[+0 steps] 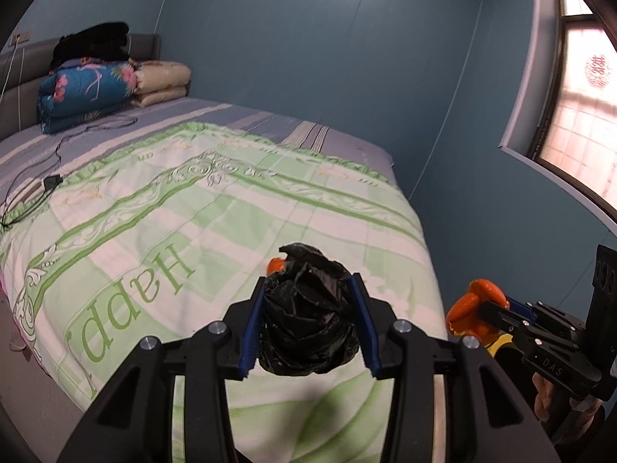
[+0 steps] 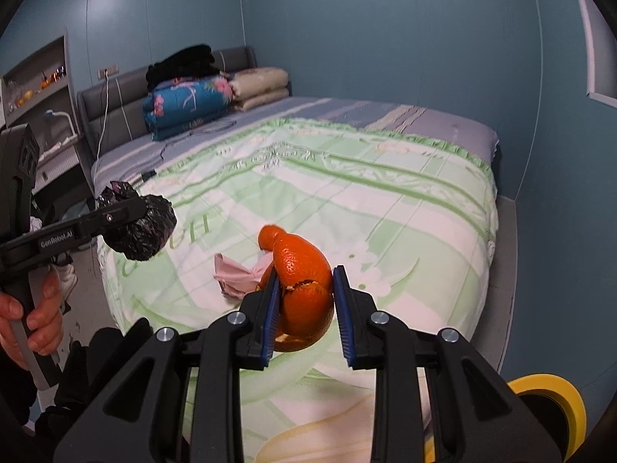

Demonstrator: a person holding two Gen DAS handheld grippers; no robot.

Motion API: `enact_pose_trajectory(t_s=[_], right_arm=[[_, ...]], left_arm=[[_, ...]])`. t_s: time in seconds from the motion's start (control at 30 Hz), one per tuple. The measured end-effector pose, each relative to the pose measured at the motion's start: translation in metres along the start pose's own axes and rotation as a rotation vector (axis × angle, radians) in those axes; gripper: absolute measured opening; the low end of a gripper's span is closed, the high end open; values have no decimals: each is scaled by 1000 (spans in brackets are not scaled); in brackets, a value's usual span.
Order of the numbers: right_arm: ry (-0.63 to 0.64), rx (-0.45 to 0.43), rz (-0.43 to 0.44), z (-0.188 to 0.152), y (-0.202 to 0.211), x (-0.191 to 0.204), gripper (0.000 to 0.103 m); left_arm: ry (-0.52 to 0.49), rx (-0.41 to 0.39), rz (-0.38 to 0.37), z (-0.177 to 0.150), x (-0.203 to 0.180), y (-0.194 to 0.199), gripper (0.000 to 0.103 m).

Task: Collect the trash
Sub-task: 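Lift the black bag and orange peel and carry both over the yellow bin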

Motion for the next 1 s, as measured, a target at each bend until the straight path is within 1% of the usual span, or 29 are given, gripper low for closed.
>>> enact_pose_trajectory(t_s=[0.2,0.37,0.7,1.0], right_arm=[[-1,-80,-24,7,40,-10,25],[-20,-119,-59,7,66,-27,25],[-86,-163,-151,-9,112,-71,25],[-169,-184,-221,-28,142,-108,25]], left_arm=[[-29,-33,-42,3,-28,25,39],[-61,-45,-89,2,-55,42,39],[-143,-62,-167,-3,-110,64,39],[-212,-30,-247,-16,-161,66,39]])
Point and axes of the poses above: each gripper's, at about its wrist camera, not at the fingertips, and y roughly against the way its jaws point, x to its left, z to its top, the point moved 5 cm from there along -y, roughly the way its jaws point, and after that the axes turned 5 degrees about z, right-handed, at the moved point
